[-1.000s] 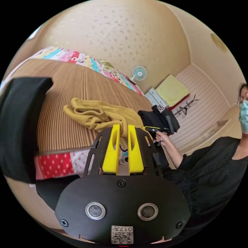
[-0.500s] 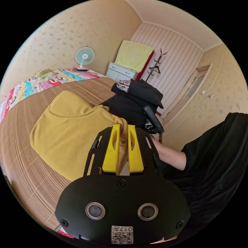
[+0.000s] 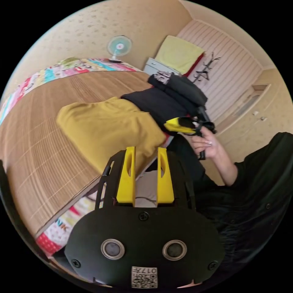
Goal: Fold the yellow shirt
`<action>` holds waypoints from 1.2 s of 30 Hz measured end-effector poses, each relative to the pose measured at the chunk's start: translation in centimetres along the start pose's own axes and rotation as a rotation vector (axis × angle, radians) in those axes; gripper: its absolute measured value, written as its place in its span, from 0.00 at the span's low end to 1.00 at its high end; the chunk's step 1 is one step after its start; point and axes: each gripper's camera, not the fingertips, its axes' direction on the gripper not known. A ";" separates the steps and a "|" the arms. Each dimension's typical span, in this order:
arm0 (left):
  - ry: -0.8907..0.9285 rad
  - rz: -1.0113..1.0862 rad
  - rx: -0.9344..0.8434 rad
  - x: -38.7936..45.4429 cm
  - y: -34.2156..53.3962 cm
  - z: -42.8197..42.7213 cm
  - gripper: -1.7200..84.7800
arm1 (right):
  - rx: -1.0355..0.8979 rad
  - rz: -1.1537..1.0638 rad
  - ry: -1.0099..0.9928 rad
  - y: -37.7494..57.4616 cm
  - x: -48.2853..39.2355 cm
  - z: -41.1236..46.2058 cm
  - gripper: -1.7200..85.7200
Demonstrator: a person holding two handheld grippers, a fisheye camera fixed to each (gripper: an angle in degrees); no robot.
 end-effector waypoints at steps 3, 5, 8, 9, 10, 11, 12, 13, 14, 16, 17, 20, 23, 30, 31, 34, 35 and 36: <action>-0.034 -0.036 -0.069 -2.1 1.5 0.8 0.16 | -0.077 -0.092 0.173 -0.7 -2.1 1.7 0.12; -0.011 -0.067 -0.066 -3.0 1.8 1.6 0.16 | -0.189 -0.159 0.247 -1.6 -3.0 4.4 0.14; -0.050 -0.091 -0.094 -3.7 0.4 2.6 0.15 | -0.292 -0.146 0.396 -2.8 -3.4 7.0 0.11; -0.057 -0.092 -0.103 -3.8 0.0 2.7 0.15 | -0.301 -0.145 0.387 -3.1 -3.7 6.9 0.10; -0.060 -0.089 -0.103 -4.0 -0.8 2.2 0.15 | -0.293 -0.165 0.313 -3.7 -4.9 6.2 0.08; -0.055 -0.089 -0.094 -4.3 -1.5 1.4 0.15 | -0.250 -0.192 0.211 -4.1 -6.6 4.7 0.07; -0.053 -0.093 -0.092 -4.6 -1.9 1.0 0.15 | -0.221 -0.203 0.175 -4.2 -7.6 3.9 0.07; -0.040 -0.108 -0.083 -5.6 -2.3 0.0 0.15 | -0.190 -0.228 0.135 -4.3 -9.3 2.7 0.06; -0.015 -0.140 -0.069 -7.0 -2.6 -1.2 0.16 | -0.200 -0.245 0.126 -4.3 -10.6 2.1 0.06; 0.048 -0.201 -0.047 -9.6 -2.6 -2.7 0.18 | -0.224 -0.246 0.196 -3.7 -11.3 2.1 0.06; 0.098 -0.239 -0.030 -11.3 -2.5 -3.4 0.18 | -0.248 -0.245 0.317 -3.1 -10.7 2.7 0.06; 0.235 -0.314 0.010 -15.0 -2.9 -4.2 0.19 | -0.319 -0.151 0.529 -2.5 -6.1 4.8 0.06; 0.328 -0.345 -0.020 -16.8 -5.0 -3.4 0.21 | -0.298 -0.019 0.358 -3.0 -2.9 3.7 0.06; 0.435 -0.383 -0.020 -20.6 -9.5 -3.5 0.13 | -0.183 -0.062 0.358 -5.4 -6.8 0.0 0.09; 0.513 -0.367 0.019 -21.7 -9.8 -4.8 0.11 | -0.186 -0.074 0.353 -5.7 -7.3 -0.5 0.10; 0.613 -0.381 0.027 -24.2 -10.6 -7.5 0.09 | -0.208 -0.074 0.299 -5.8 -8.1 -1.9 0.10; 0.610 -0.381 -0.001 -24.6 -11.0 -8.1 0.09 | -0.198 -0.071 0.236 -5.5 -8.1 -2.8 0.11; 0.605 -0.382 -0.018 -24.7 -11.2 -8.2 0.10 | -0.191 -0.069 0.199 -5.3 -8.0 -3.3 0.11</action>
